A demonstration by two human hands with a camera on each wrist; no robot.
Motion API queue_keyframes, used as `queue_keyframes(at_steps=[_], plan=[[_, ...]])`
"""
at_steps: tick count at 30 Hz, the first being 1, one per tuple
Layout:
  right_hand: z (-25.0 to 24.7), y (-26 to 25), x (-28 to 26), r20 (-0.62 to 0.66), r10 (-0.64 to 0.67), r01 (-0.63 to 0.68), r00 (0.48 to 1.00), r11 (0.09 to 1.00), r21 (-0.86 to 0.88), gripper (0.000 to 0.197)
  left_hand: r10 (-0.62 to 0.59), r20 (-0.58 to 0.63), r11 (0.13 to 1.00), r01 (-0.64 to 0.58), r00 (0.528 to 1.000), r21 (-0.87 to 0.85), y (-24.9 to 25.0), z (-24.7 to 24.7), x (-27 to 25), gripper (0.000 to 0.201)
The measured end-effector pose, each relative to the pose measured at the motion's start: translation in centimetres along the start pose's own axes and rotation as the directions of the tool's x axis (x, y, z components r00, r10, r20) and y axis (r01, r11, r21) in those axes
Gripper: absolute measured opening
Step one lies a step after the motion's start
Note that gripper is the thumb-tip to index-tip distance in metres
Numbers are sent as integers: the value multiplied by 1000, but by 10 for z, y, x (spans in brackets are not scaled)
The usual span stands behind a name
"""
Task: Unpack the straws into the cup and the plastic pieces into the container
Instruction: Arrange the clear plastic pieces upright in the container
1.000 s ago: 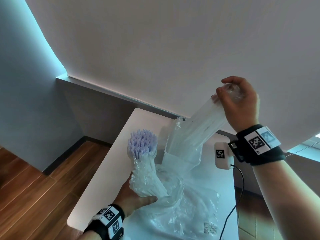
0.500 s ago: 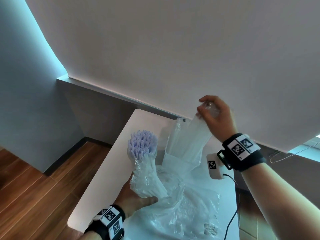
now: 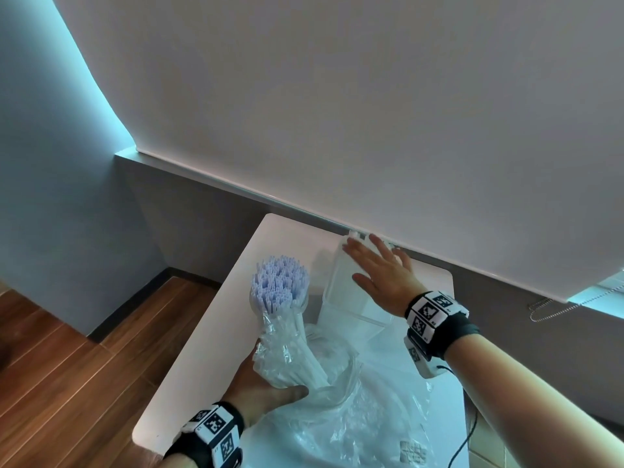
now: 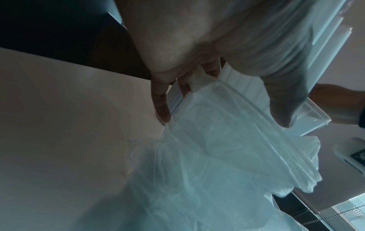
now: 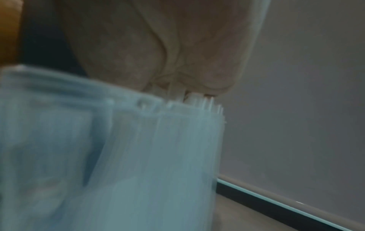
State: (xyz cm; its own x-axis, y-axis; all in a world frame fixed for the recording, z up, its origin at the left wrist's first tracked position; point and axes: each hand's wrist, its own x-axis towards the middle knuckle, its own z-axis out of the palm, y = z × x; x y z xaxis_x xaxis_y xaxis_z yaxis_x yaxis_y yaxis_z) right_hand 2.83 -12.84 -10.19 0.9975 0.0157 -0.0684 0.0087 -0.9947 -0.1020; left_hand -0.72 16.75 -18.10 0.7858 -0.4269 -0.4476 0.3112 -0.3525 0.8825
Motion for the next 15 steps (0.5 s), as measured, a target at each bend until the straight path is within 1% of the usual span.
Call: queue_keyframes(at_steps=[2, 5, 8, 9, 10, 11, 12, 14, 15], plan=[[5, 1, -3, 41, 13, -11, 999, 999, -42, 57, 6, -2, 1000, -6, 1000, 1, 2, 0, -1, 74], [3, 1, -5, 3, 37, -37, 999, 999, -36, 57, 9, -2, 1000, -9, 1000, 5, 6, 1, -3, 75], [5, 0, -8, 27, 48, -46, 998, 997, -59, 59, -4, 4, 1000, 4, 1000, 9, 7, 1, -4, 75], [3, -1, -10, 10, 48, -48, 999, 997, -54, 62, -9, 3, 1000, 9, 1000, 14, 7, 1, -4, 77], [-2, -3, -11, -34, 51, -51, 998, 998, -24, 63, -19, 7, 1000, 19, 1000, 21, 6, 0, -3, 80], [-9, -8, -14, -112, 52, -49, 992, 998, 28, 61, -23, 14, 999, 22, 1000, 23, 5, 0, -2, 82], [-17, -15, -17, -222, 40, -22, 974, 996, 85, 57, -23, 22, 999, 22, 999, 28, 5, 0, -1, 81], [-30, -34, -26, -433, -34, 112, 901, 981, 157, 47, -26, 25, 999, 25, 999, 33, 5, 0, 0, 78], [-33, -47, -33, -479, -85, 200, 874, 960, 195, 48, -33, 29, 999, 32, 999, 30, 5, -1, 0, 80]])
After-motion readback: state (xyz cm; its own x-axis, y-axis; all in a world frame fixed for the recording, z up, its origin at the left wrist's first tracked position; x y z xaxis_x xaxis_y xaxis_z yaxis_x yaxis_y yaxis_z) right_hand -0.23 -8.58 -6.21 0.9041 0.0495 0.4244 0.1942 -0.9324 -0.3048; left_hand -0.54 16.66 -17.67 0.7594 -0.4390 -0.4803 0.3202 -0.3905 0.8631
